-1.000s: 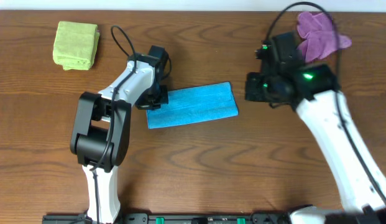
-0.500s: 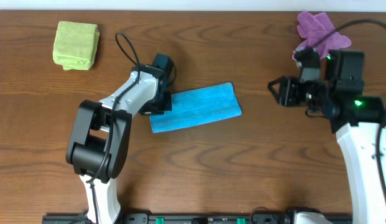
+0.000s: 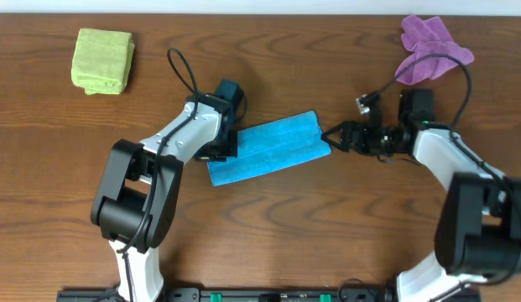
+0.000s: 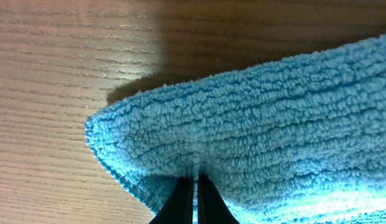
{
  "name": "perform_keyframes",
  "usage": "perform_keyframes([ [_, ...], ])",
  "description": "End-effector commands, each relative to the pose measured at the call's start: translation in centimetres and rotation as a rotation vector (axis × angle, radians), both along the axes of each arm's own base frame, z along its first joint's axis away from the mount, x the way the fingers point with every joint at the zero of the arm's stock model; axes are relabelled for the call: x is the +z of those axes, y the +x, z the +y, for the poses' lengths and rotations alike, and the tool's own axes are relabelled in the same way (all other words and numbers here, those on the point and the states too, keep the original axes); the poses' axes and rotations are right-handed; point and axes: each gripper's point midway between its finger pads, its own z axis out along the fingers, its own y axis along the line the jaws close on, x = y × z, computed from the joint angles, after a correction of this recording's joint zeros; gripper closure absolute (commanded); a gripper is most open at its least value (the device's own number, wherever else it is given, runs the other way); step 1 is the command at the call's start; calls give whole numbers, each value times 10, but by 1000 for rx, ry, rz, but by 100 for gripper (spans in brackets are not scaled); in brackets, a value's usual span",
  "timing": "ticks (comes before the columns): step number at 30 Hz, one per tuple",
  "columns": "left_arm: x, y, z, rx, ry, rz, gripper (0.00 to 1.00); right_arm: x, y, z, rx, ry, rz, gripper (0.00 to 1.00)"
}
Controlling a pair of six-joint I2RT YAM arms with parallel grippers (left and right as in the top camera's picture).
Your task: Fold the cloth
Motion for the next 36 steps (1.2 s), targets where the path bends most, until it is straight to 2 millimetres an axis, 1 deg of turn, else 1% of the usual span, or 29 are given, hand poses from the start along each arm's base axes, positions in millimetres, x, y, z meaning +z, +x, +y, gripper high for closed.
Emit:
perform_keyframes([
  [1, 3, -2, 3, -13, 15, -7, 94, -9, 10, 9, -8, 23, 8, 15],
  [3, 3, -2, 3, -14, 15, -7, 94, -16, 21, 13, -21, 14, 2, 15],
  [5, 3, -2, 3, -14, 15, -9, 94, -24, 25, 14, -36, -24, 17, 16],
  [9, 3, 0, 2, -14, 11, -16, 94, -41, 23, 20, -39, -111, 44, 18],
  [12, 3, 0, 2, -14, 11, -18, 94, -52, 18, 31, -17, -131, 67, 19],
  [15, 3, 1, 2, -14, 10, -19, 94, -63, 14, 38, -14, -140, 97, 21],
  [17, 3, 1, 2, -14, 10, -19, 94, -65, 14, 41, -22, -133, 112, 26],
  [18, 3, 1, 2, -14, 10, -19, 94, -65, 15, 41, -21, -132, 110, 29],
  [20, 3, 1, 2, -14, 10, -19, 94, -63, 16, 42, -19, -128, 110, 46],
  [24, 5, 2, 1, -14, 8, -23, 94, -56, 22, 43, -26, -126, 118, 89],
  [25, 6, 3, 1, -14, 6, -26, 94, -53, 23, 43, -26, -126, 123, 98],
  [26, 10, 4, 0, -14, 4, -33, 94, -47, 26, 43, -25, -128, 133, 99],
  [28, 19, 8, -1, -18, -3, -51, 94, -37, 30, 43, -20, -135, 149, 99],
  [30, 39, 14, -3, -24, -16, -87, 94, -25, 35, 40, -23, -166, 174, 99],
  [32, 74, 22, -3, -25, -34, -150, 94, -12, 38, 27, -39, -264, 209, 98],
  [33, 97, 25, -2, -22, -48, -189, 94, -5, 39, 17, -55, -336, 227, 99],
  [36, 153, 24, 4, -7, -86, -291, 94, 18, 37, -12, -108, -514, 253, 99],
])
